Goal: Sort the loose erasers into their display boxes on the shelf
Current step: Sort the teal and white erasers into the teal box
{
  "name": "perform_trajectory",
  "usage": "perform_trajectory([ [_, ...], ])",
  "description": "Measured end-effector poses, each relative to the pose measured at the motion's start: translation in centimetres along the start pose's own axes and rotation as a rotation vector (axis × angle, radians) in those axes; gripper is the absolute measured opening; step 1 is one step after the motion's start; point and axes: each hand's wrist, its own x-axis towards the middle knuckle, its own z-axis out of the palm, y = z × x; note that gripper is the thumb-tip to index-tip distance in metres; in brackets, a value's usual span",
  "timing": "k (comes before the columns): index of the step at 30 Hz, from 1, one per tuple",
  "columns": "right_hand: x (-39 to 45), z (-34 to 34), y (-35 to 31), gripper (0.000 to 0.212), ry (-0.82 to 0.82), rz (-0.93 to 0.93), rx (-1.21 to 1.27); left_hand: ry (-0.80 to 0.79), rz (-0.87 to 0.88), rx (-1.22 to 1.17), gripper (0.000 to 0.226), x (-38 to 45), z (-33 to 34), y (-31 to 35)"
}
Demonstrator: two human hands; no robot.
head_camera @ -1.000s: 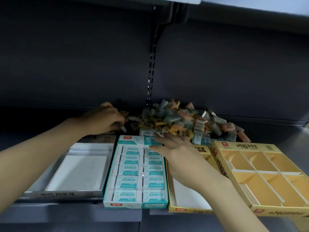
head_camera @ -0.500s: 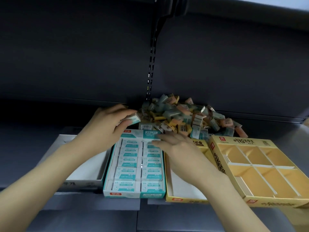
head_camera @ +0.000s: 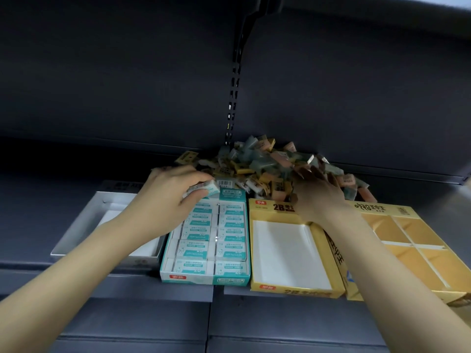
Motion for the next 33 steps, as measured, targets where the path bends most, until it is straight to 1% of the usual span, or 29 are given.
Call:
perform_trajectory([
  [7,-0.3,-0.3,-1.1,0.047,-0.005,0.042,0.040,-0.047,-0.040,0.041,0.048,-0.1,-0.2,0.7],
  [12,0.1,0.1,-1.3,0.038,0.063,0.062,0.034,-0.058,-0.061,0.052,0.048,0.0,-0.2,1.2],
  [14,0.3,0.3,-1.3,0.043,0.082,0.050,0.110,-0.062,-0.066,0.050,0.048,-0.1,-0.2,1.3],
  [16,0.3,0.3,-1.5,0.054,0.091,0.039,0.198,-0.062,-0.074,0.051,0.048,-0.3,-0.4,1.3],
  [18,0.0,0.0,-1.5,0.066,0.142,0.052,0.261,-0.057,-0.080,0.061,0.048,-0.5,-0.6,1.2],
  [19,-0.1,-0.2,-1.4,0.069,0.190,0.058,0.280,-0.051,-0.079,0.063,0.048,-0.6,-0.7,1.1],
  [20,-0.2,-0.5,-1.3,0.067,0.241,0.071,0.284,-0.047,-0.079,0.060,0.049,-0.7,-0.8,1.1],
  [21,-0.2,-0.8,-1.1,0.059,0.298,0.074,0.270,-0.045,-0.082,0.056,0.049,-0.8,-0.9,1.1],
  [23,-0.5,-1.4,-0.9,0.036,0.424,0.036,0.289,-0.044,-0.095,0.046,0.050,-0.9,-1.3,1.2],
  [25,-1.3,-2.5,-1.4,0.010,0.541,-0.042,0.359,-0.059,-0.138,0.024,0.041,-1.0,-1.6,1.4],
  [26,-1.7,-3.0,-1.7,0.016,0.567,-0.089,0.400,-0.072,-0.162,0.001,0.033,-1.1,-1.7,1.4],
  [27,-2.4,-3.4,-2.3,0.034,0.543,-0.127,0.436,-0.082,-0.181,-0.036,0.024,-1.1,-1.9,1.5],
  [28,-3.1,-3.9,-2.8,0.043,0.483,-0.171,0.473,-0.090,-0.207,-0.081,0.019,-1.1,-2.1,1.6],
  [29,-3.7,-4.2,-3.4,0.045,0.397,-0.202,0.526,-0.100,-0.239,-0.128,0.017,-1.2,-2.4,1.8],
  [31,-4.6,-4.4,-4.2,0.040,0.244,-0.264,0.621,-0.122,-0.293,-0.202,0.017,-1.4,-2.8,2.1],
  [32,-4.9,-4.3,-4.5,0.033,0.163,-0.313,0.673,-0.141,-0.313,-0.225,0.018,-1.5,-3.0,2.1],
  [33,-5.3,-4.3,-4.9,0.022,0.061,-0.361,0.765,-0.169,-0.326,-0.239,0.020,-1.7,-3.3,2.2],
])
